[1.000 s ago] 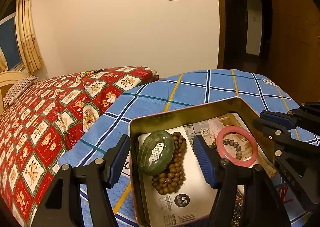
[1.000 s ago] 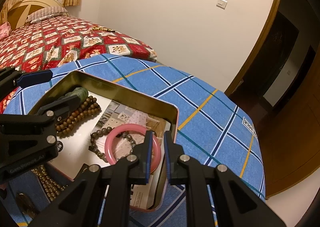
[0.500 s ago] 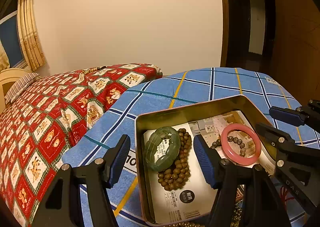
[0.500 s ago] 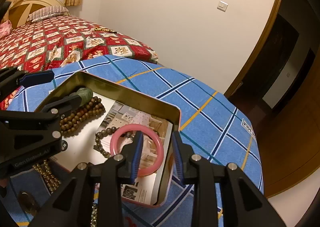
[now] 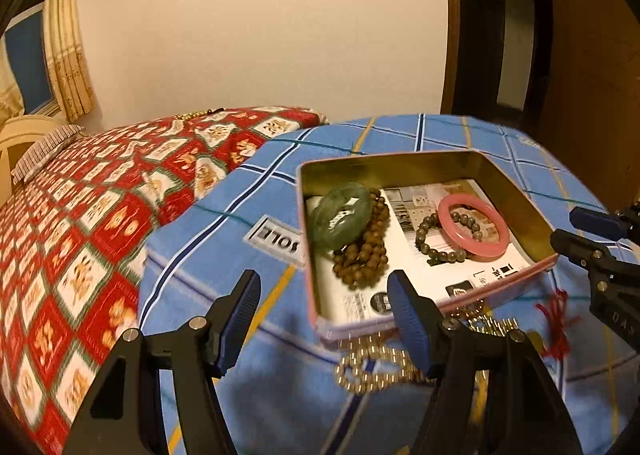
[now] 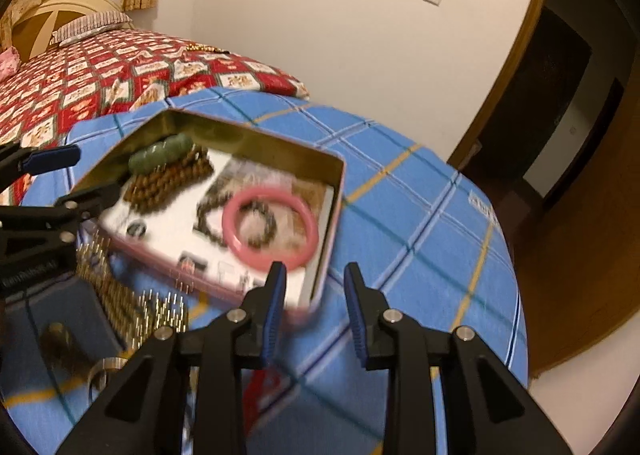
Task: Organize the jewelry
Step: 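Withdraw both tools from the tin toward the remaining jewelry, then grasp the red tassel with the right tool while the left tool grasps the silver bangle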
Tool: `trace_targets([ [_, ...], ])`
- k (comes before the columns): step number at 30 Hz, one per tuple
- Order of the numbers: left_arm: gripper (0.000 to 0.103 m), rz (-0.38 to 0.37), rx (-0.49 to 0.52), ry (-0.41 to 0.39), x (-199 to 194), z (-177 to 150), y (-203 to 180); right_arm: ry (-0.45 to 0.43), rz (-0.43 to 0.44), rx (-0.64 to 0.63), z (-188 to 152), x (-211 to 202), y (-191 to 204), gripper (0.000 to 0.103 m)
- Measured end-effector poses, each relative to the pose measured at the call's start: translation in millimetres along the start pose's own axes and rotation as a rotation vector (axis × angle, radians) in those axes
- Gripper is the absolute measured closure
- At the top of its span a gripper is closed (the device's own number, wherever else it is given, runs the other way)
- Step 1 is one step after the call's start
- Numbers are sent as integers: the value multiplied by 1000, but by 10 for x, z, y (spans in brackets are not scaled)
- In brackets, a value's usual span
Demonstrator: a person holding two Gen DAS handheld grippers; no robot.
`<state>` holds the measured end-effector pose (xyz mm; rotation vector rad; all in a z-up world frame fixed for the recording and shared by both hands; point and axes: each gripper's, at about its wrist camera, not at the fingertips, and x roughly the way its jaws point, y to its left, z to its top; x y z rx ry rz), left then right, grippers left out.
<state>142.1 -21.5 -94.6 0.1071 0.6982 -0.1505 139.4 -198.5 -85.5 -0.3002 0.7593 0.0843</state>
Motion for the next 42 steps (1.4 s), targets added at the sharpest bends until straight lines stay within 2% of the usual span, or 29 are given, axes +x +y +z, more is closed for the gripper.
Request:
trace_targets([
  [3,37,-6,-22,-1,-159,-64,57,-5,3,26,-115,-144,-12,69],
  [11,37,-31,-3,-7,-396,-188,28,-10,35,37,-215,-335,41,68],
  [18,37,-62,18,38,-473,-473,-50,20,44,69,-457,-431,-27,66],
  [27,37,-66,6,61,-399,-523,-111,53,56,120,-535,-342,-14,66],
  [34,37,-52,-37,70,-317,-471,8,66,118,187,-520,-151,31,66],
  [38,37,-70,-70,96,-239,-473,87,111,162,221,-529,-3,19,66],
  [39,37,-74,-77,99,-227,-477,101,110,168,227,-526,-2,7,69],
  [42,37,-88,-90,112,-187,-484,107,128,191,227,-532,28,8,88],
])
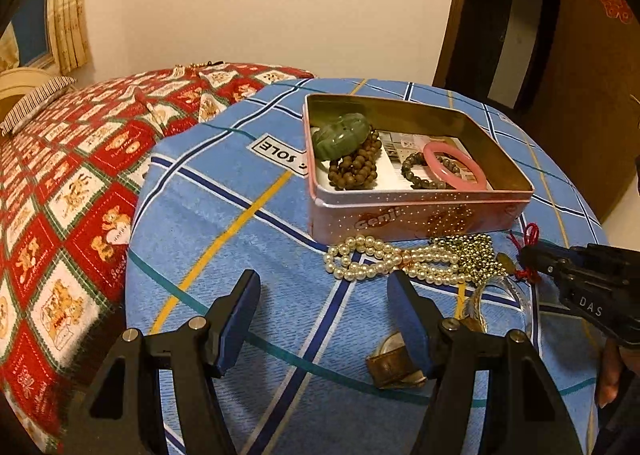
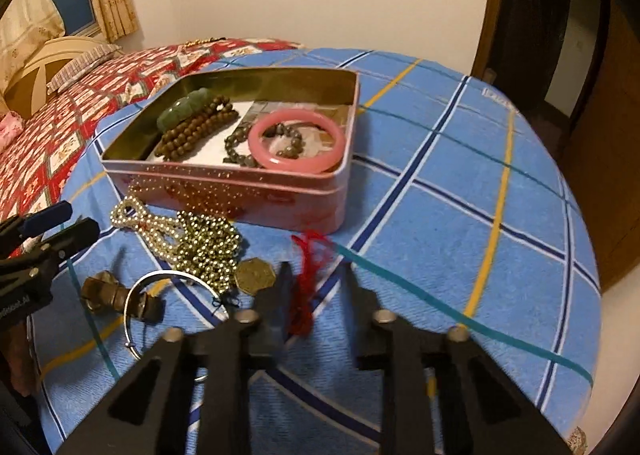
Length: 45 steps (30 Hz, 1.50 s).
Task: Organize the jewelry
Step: 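Grasp the red tassel with the right tool while the left tool grasps the silver bangle, then carry the silver bangle over the tin with the left tool while the right tool carries the red tassel there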
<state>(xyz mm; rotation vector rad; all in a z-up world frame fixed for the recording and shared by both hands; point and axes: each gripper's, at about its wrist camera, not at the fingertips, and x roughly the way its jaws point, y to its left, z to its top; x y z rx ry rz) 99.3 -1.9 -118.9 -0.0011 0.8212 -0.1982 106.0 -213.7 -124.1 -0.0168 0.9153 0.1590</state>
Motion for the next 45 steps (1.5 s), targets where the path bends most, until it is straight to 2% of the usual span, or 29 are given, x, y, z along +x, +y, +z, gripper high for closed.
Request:
trace_targets([
  [3,37,-10,8,11,38,12,-42,2,10,-9,-11,-12,19,93],
  [11,37,-27,38,0,-133,-29,-132,-21,17,-26,-66,-114,26,94],
  [16,37,-67,42,-15,-271,-100,-319,-48,17,-26,-89,-257,43,94],
  [18,37,-75,73,-24,-286,-82,-440,-58,13,-37,-112,-318,70,94],
  [28,38,-124,147,17,-37,-43,-786,-65,1,-41,-199,-411,73,94],
  [30,50,-147,150,36,19,-46,-808,-69,1,-39,-196,-425,67,94],
  [32,77,-181,150,55,45,-48,-823,-71,4,-40,-201,-431,74,94],
  [34,92,-208,153,61,50,-47,-825,-70,7,-41,-207,-419,87,94],
  [37,97,-250,158,42,-15,-43,-817,-69,10,-42,-209,-404,109,94],
  [40,98,-263,149,17,-95,-5,-801,-75,10,-43,-201,-421,117,94],
  [45,98,-242,138,-48,-286,116,-731,-87,2,-49,-178,-476,128,94],
])
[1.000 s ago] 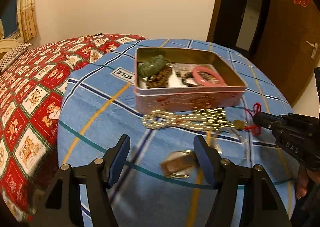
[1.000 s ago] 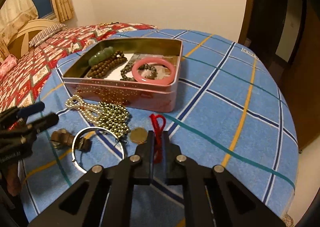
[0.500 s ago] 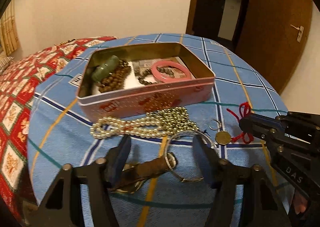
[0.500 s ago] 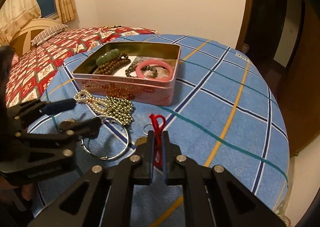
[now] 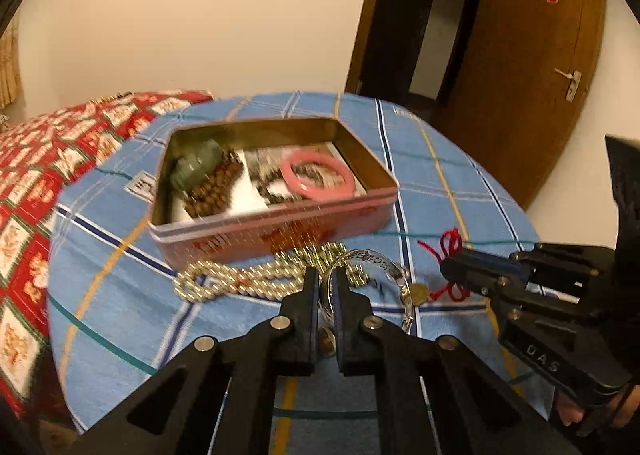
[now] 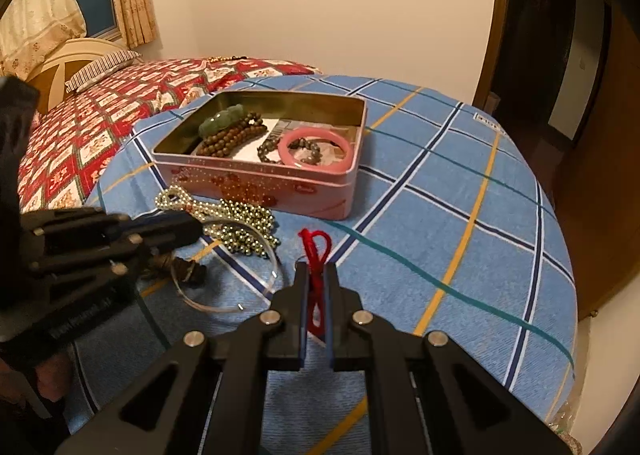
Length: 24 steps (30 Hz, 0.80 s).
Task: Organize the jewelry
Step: 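Carry the silver bangle over the tin with the left tool while the right tool carries the red tassel there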
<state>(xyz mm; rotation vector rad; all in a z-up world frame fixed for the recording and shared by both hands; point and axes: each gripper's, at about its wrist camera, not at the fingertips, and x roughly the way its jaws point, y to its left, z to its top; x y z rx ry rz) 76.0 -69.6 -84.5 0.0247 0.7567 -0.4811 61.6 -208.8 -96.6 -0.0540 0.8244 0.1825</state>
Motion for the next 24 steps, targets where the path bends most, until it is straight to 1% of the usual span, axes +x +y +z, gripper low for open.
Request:
trace_targets([
  [5,98,53,0,-61,-178,112,68,-16,-18,-14,41,-43,20,94],
  [9,98,139,22,-117,-315,190,107,-34,-35,-27,86,-92,20,94],
  [12,98,194,37,-143,-367,233,156,-50,-51,-39,124,-136,14,94],
  [19,98,266,48,-163,-349,330,289,-77,-80,-71,254,-188,12,94],
  [24,98,288,46,-170,-295,456,382,-102,-86,-91,421,-201,12,94],
])
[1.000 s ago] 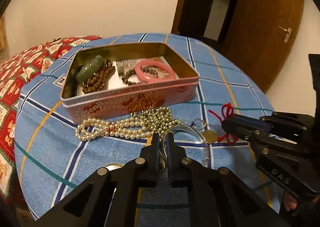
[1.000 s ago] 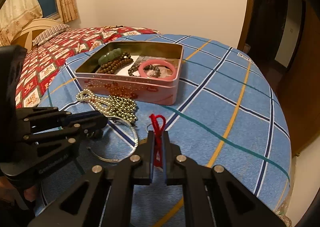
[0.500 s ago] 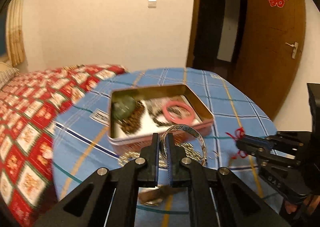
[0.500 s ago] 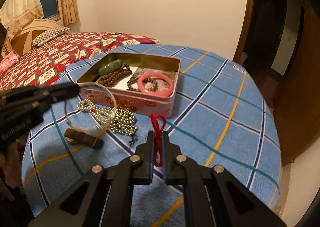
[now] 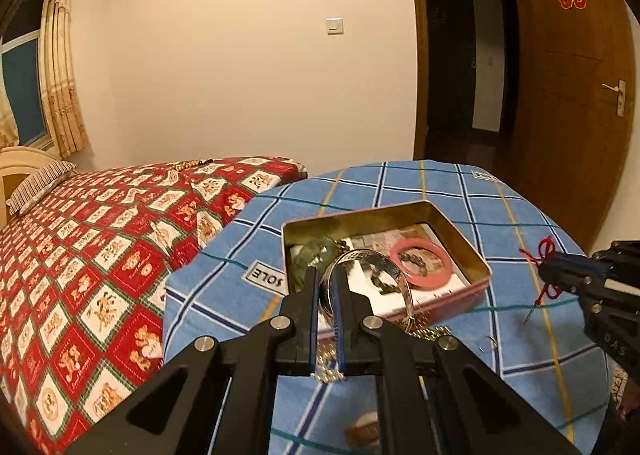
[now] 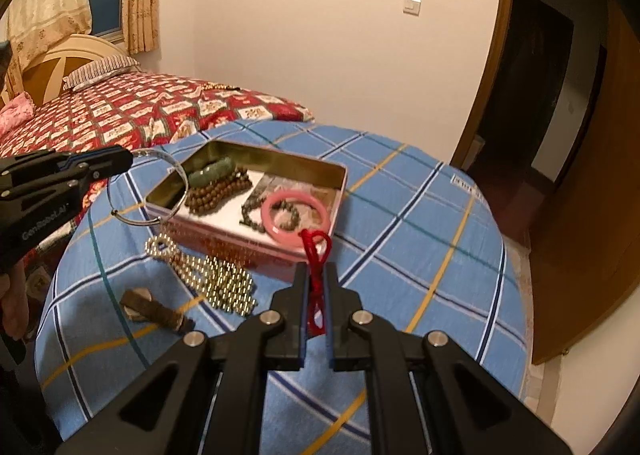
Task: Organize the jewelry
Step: 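Carry the silver bangle over the tin with the left tool while the right tool carries the red tassel there, then lower the bangle and tassel into the tin and open both tools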
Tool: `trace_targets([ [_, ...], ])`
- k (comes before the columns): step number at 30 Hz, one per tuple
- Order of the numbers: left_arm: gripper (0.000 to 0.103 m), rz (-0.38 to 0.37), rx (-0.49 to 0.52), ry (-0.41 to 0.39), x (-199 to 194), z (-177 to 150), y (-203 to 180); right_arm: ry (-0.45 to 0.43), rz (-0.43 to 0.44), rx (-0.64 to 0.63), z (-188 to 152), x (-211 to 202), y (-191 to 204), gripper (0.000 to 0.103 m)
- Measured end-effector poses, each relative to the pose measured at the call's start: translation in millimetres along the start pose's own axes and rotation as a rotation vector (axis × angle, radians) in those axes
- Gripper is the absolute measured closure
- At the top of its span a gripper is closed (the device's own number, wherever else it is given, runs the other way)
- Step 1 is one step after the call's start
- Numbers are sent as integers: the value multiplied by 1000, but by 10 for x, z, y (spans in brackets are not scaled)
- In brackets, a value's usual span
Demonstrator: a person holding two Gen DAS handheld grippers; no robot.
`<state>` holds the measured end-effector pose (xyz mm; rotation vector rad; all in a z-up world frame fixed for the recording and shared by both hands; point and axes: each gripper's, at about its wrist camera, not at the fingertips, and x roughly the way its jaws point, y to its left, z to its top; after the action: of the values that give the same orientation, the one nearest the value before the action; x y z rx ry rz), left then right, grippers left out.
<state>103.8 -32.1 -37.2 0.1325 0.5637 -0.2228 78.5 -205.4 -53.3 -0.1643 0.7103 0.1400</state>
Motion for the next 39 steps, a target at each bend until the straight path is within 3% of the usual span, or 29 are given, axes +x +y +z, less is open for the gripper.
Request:
trace_targets([
  [18,98,14,20,-2,349,269,10,-35,23,-43,413,226,-71,94],
  [39,98,11,5,52,867,359,53,5,55,-67,668,832,-51,94],
])
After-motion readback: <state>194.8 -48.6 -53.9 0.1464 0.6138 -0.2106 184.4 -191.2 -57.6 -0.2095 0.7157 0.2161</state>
